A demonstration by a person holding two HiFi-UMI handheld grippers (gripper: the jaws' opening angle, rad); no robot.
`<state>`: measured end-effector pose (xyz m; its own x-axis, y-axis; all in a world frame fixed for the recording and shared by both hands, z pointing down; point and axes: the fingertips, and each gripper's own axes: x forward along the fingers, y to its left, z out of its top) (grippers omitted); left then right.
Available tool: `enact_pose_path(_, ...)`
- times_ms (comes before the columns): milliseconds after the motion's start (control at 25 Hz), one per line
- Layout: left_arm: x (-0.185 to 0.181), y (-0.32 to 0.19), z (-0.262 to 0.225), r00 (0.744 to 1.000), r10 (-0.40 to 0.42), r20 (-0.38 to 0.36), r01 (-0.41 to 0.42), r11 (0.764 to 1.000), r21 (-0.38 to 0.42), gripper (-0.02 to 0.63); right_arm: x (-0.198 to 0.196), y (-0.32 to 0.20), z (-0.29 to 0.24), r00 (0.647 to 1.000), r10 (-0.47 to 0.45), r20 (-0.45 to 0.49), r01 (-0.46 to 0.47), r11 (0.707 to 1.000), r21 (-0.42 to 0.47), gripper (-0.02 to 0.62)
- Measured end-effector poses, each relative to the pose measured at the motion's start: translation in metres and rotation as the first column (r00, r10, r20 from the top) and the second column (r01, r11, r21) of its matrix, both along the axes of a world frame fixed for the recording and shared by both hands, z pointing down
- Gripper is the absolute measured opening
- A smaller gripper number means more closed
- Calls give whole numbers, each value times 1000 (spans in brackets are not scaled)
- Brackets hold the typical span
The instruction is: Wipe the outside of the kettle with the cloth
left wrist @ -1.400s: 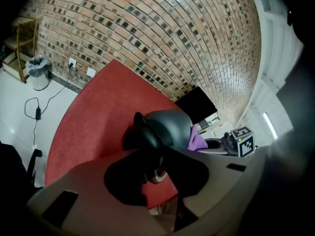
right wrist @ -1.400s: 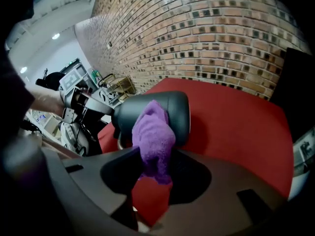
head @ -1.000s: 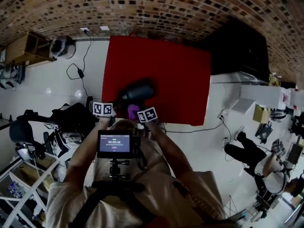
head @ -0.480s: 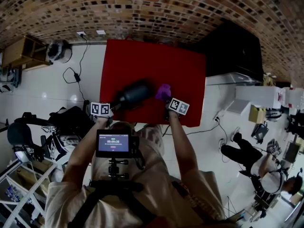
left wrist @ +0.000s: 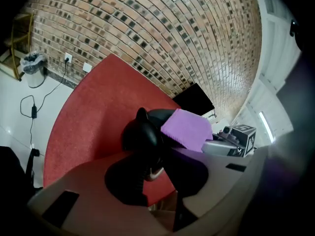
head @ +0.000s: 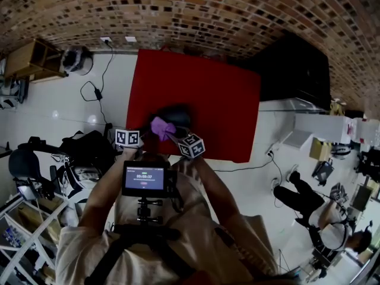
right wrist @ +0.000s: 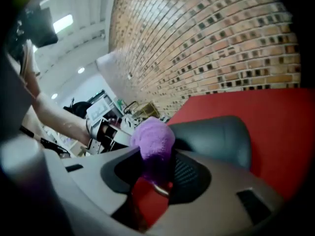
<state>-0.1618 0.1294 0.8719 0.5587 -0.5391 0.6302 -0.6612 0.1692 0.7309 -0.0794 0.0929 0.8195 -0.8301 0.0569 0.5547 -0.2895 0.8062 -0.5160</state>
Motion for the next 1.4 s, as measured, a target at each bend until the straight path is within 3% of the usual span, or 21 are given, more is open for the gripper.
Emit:
enact_pose_path(160, -7, -7, -2, 1000, 26, 1, -26, 1000, -1, 86, 33, -31, 5, 993, 109, 34, -108, 994, -15, 164)
enact_pose_path(400, -9, -14, -4, 999, 42, 8, -42, 999, -8, 92, 49, -45, 1, 998, 20, 61, -26, 993, 114, 164)
enact_pose_path(520, -9, -16, -4, 999, 46, 13, -46, 999, -5, 93, 63, -52, 4, 999, 29, 36, -35, 984, 175, 164)
enact_pose_path(640, -14, -20, -4, 1000, 22, 16, -22, 1000, 8, 92, 106, -73, 31, 979, 200, -44, -192, 971, 145, 164)
enact_pose_path(760, -16, -20, -3, 1000, 10, 12, -11, 1000, 12, 93, 169, -105, 62, 878, 429, -212, -414, 903, 115, 161)
enact_pose_path(840, -16, -20, -2, 1000, 21, 14, -21, 1000, 16, 94, 175, -123, 44, 858, 468, -210, -447, 883, 140, 161)
enact_pose_path(920, -18, -22, -3, 999, 27, 20, -28, 999, 28, 92, 138, -129, 1, 900, 413, -141, -389, 906, 169, 161)
enact_pose_path(1000, -21, -23, -3, 999, 21, 26, -22, 999, 37, 91, 79, -119, -43, 951, 298, -87, -276, 940, 202, 163)
enact_pose_path(1120, -21, -25, -2, 999, 14, 32, -15, 999, 35, 83, 0, -87, -68, 988, 114, -108, -89, 974, 210, 164)
enact_pose_path(1200, -21, -25, -3, 999, 20, 42, -22, 999, 31, 83, -39, -61, -53, 982, 0, -187, 30, 987, 157, 164)
enact_pose_path(1280, -21, -23, -3, 998, 31, 48, -33, 999, 27, 83, -59, -38, -26, 954, -95, -285, 125, 988, 89, 166)
enact_pose_path(1400, -17, -21, -4, 998, 48, 50, -49, 999, 24, 83, -52, -29, -2, 924, -126, -362, 150, 988, 39, 166)
